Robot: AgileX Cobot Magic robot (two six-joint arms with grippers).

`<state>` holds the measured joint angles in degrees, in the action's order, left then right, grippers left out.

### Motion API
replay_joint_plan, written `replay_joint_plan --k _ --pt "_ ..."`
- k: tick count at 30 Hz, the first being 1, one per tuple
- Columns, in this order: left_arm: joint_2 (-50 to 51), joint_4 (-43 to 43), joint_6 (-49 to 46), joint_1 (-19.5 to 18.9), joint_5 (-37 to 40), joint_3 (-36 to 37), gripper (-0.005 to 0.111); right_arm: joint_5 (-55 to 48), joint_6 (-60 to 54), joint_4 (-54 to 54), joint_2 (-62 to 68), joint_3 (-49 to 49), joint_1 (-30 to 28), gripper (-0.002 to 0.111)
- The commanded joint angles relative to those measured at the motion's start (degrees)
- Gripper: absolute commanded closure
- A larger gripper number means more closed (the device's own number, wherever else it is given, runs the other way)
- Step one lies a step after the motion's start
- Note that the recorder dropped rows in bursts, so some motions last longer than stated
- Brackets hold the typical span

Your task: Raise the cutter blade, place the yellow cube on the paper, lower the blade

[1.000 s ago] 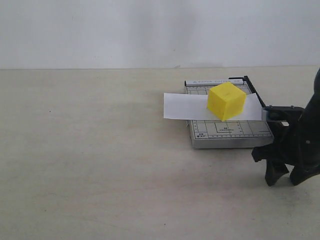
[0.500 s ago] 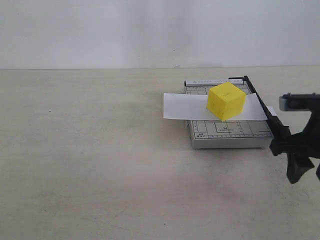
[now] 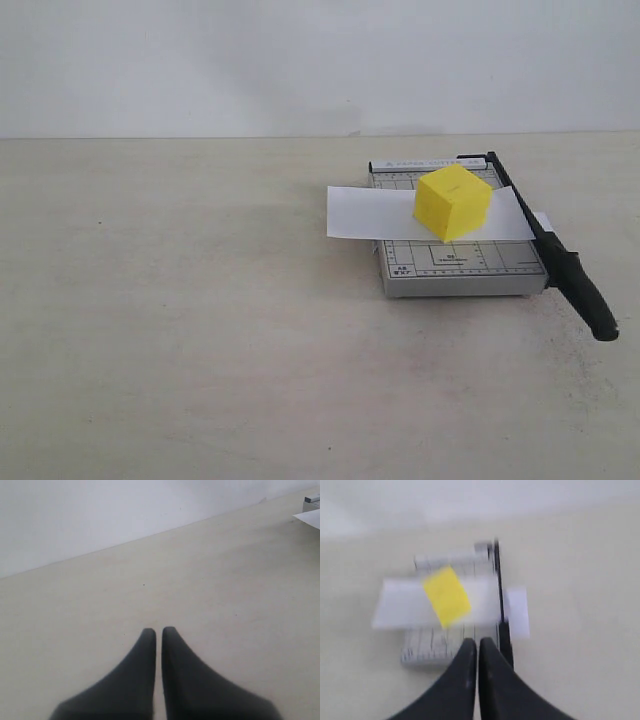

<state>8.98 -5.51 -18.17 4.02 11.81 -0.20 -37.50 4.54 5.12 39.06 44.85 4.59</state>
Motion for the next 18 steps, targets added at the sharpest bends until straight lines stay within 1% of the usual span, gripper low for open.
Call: replay_joint_plan --k 1,4,7,11,15,17,18 --pt "0.18 -0.53 0.64 -0.14 -0.48 0.20 0.102 12.98 -4.54 0.14 -20.65 -9.01 -0.09 0.108" --pt "0.18 -0.53 0.64 -0.14 -0.48 0.20 0.102 16.45 -5.15 0.05 -31.09 -14.09 -0.09 0.108" --pt "0.18 -0.53 0.64 -0.14 -0.48 0.20 0.102 14.79 -5.15 0.05 -37.45 -17.56 -0.09 0.108" --pt "0.18 -0.53 0.64 -0.14 -0.48 0.20 0.102 12.74 -3.94 0.35 -39.06 -22.77 -0.09 0.108" --pt "0.18 -0.53 0.64 -0.14 -0.48 0.20 0.102 6.60 -3.48 1.19 -39.06 -24.41 -0.09 0.108" --pt "0.18 -0.53 0.64 -0.14 -0.48 0.20 0.102 7.24 -7.77 0.42 -39.06 -24.83 -0.09 0.108" --pt "0.18 -0.53 0.64 -0.14 -0.48 0.20 0.102 8.15 -9.98 -1.74 -39.06 -25.60 -0.09 0.108"
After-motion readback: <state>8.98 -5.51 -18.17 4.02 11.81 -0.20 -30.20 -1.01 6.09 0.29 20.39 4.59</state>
